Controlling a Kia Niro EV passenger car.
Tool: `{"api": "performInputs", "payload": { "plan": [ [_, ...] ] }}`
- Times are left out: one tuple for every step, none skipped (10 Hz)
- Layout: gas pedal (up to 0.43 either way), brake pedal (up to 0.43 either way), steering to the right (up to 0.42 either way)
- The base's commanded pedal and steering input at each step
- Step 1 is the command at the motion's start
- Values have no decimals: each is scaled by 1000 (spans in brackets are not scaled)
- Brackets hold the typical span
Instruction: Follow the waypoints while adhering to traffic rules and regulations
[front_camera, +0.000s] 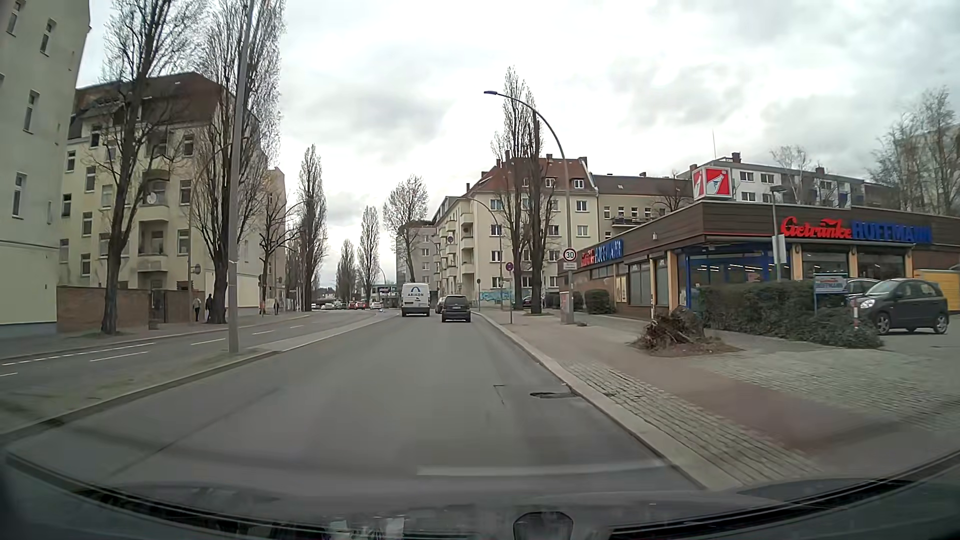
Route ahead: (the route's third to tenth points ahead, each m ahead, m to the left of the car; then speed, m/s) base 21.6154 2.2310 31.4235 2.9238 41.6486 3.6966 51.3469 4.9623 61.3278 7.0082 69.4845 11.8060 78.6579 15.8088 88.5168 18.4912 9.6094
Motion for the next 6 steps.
{"api": "performInputs", "payload": {
  "plan": [
    [47,12,-34],
    [79,12,-34],
    [150,12,-31],
    [177,12,-29],
    [177,12,-29],
    [177,12,-28]
  ]
}}
